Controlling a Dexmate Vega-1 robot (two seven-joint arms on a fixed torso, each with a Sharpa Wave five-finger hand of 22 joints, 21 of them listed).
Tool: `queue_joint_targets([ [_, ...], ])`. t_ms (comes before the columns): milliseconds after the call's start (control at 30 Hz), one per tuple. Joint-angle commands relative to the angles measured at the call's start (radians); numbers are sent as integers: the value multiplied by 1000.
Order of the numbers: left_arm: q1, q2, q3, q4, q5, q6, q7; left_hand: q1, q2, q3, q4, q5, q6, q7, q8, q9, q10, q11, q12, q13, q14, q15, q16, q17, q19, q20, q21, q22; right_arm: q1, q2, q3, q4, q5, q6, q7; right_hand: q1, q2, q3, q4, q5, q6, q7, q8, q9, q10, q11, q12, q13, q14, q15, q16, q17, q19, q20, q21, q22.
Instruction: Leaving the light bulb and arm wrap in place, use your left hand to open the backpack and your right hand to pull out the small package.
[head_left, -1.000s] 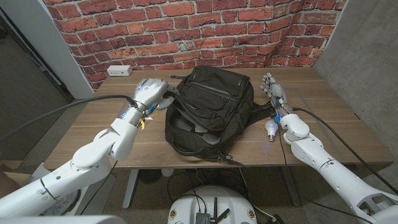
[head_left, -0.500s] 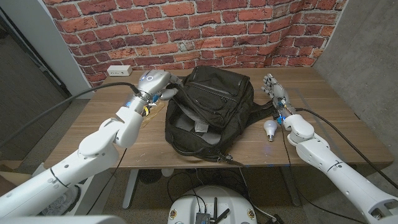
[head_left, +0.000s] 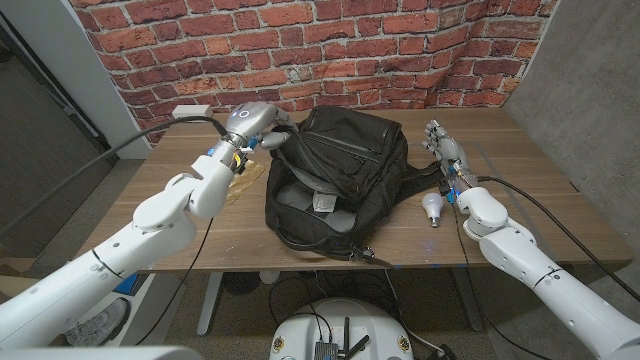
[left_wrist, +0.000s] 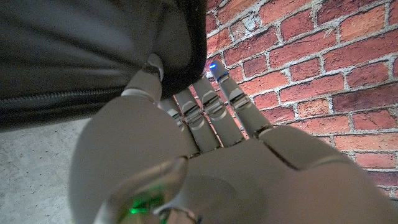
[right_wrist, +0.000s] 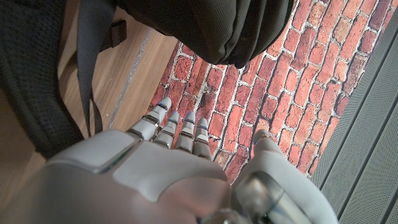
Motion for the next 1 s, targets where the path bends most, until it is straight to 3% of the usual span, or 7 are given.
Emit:
queue_joint_targets([
  [33, -86, -18, 18, 52, -86, -38, -51, 4, 10, 21, 13, 8, 34, 25, 7, 17, 10, 0, 2, 6, 15, -22, -1, 4, 2, -131, -2, 2, -59, -6, 14, -83, -46, -22, -76, 11, 39, 3, -8, -1, 1, 0, 0, 2, 8, -1, 0, 1, 6, -47, 5, 1, 5, -37, 5, 4],
  [400, -171, -62, 61, 85, -155, -33, -103, 6, 10, 26, 12, 9, 41, 30, 11, 17, 28, 2, 6, 7, 30, -22, 2, 5, 12, -130, 0, 3, -108, -9, 29, -137, -80, -25, -116, 14, 40, 5, -10, -1, 2, -1, 0, 2, 9, -2, 0, 1, 7, -49, 5, 0, 6, -38, 5, 4],
  [1000, -254, -128, 94, 81, -316, 108, -186, 9, 5, 29, 10, 9, 41, 36, 11, 17, 32, 1, 4, 6, 38, -22, 2, 5, 24, -130, 4, 4, -198, -20, 61, -231, -144, -44, -176, 21, 41, 10, -16, -2, 4, -3, 1, 2, 14, -5, 2, 1, 12, -53, 7, -2, 12, -40, 6, 4],
])
